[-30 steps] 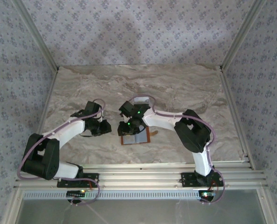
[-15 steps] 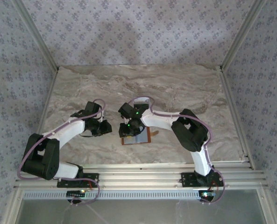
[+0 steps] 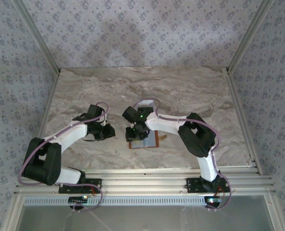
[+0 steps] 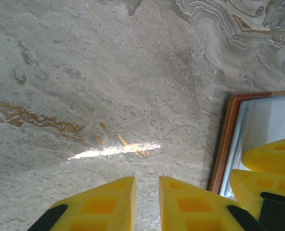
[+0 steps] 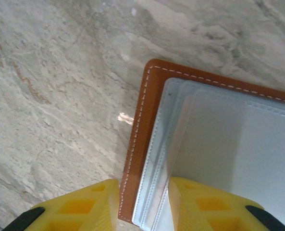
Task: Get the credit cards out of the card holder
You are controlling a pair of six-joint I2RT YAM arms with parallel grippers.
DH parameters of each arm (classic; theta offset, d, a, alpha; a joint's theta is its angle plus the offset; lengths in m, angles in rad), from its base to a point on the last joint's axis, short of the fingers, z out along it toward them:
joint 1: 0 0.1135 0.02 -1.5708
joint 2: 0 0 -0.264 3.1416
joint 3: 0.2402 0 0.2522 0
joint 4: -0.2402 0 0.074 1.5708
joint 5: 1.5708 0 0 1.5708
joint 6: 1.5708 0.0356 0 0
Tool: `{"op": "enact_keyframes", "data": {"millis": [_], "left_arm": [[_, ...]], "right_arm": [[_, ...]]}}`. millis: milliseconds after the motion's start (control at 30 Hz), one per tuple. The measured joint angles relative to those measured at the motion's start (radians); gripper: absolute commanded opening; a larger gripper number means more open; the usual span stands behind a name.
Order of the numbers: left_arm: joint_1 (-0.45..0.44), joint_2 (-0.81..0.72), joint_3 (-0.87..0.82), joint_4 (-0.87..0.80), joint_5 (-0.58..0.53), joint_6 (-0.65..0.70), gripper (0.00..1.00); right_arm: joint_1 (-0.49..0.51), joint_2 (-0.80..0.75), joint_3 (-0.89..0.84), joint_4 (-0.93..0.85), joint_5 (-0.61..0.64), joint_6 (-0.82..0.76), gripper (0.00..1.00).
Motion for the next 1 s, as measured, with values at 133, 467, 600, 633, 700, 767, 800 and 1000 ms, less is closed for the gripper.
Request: {"op": "enact_keyframes", "data": {"millis": [133, 467, 600, 633, 700, 767, 800, 1000], "left_arm": [[0.0, 0.001, 0.001, 0.0, 0.0, 0.0, 0.2], [-0.006, 0.001, 0.003, -0.001, 0.0, 0.0, 0.2], [-0.015, 0.006, 0.016, -0.001, 0.0, 0.0, 0.2], [-0.015, 0.01, 0.02, 0.0, 0.0, 0.0, 0.2], [-0.016, 0.014, 0.021, -0.001, 0.0, 0.0, 0.2], [-0.018, 0.014, 0.021, -0.001, 0.0, 0.0, 0.2], [-0.018, 0.014, 0.022, -0.002, 0.0, 0.0, 0.2], [-0.023, 0.014, 0.028, -0.002, 0.0, 0.0, 0.2]], "right_arm": [[0.0, -0.004, 0.0, -0.034, 0.035, -0.004, 0.36], [0.0, -0.009, 0.0, -0.103, 0.128, -0.011, 0.37], [0.0, -0.014, 0.0, -0.135, 0.168, -0.011, 0.38], [0.0, -0.016, 0.0, -0.146, 0.178, -0.01, 0.38], [0.0, -0.019, 0.0, -0.169, 0.201, -0.011, 0.39], [0.0, -0.023, 0.0, -0.193, 0.226, -0.011, 0.4], [0.0, -0.025, 0.0, -0.207, 0.239, -0.011, 0.41], [0.0, -0.045, 0.001, -0.274, 0.312, -0.011, 0.43]]}}
